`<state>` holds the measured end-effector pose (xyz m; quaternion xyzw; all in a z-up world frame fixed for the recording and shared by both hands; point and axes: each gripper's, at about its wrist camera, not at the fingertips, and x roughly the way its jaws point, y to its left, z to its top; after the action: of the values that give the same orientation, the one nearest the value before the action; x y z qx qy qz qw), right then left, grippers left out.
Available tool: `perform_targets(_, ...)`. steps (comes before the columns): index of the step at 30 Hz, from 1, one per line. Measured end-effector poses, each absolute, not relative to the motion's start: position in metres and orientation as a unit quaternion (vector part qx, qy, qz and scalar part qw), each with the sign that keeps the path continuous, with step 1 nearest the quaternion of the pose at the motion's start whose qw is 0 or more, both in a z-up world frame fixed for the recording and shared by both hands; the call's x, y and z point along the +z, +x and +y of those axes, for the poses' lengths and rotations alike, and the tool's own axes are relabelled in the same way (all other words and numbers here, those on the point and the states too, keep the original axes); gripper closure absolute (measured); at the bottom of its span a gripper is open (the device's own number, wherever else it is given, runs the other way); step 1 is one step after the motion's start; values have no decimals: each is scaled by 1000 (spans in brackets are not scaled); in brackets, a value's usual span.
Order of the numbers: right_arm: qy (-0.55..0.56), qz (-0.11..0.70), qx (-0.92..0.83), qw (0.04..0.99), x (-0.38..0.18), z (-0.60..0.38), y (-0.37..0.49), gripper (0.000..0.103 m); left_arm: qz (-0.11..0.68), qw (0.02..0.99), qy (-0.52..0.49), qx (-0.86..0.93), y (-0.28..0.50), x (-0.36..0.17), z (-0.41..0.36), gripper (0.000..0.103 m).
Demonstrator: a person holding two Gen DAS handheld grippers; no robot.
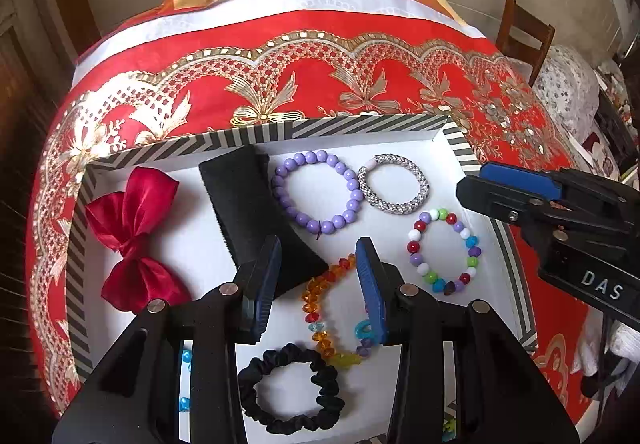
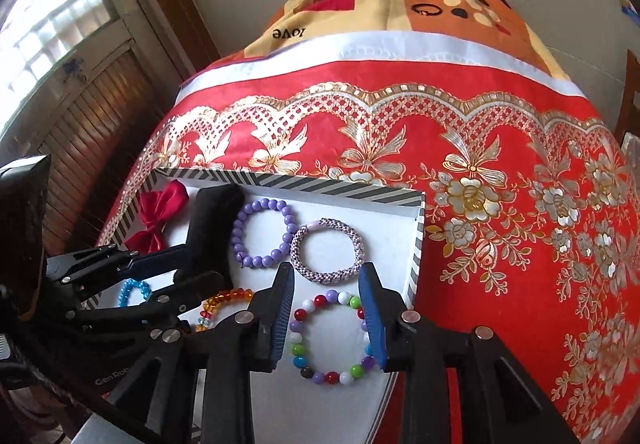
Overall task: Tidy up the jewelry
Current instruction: 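Lower both bracelets onto the tray floor and open both tools, then withdraw both tools from the tray back toward the remaining pile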
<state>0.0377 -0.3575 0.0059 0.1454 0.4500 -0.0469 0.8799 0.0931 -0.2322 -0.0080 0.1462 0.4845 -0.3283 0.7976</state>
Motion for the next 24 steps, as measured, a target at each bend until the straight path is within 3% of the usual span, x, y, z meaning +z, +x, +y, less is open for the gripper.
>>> perform_targets(21,136,422,-31,896,37,-332,-4,66,435,838,154,-291,53,34,-201,65)
perform_targets(24,135,419,-26,898,38,-327,-15,65,430,845,148,-283,42,40,-194,61)
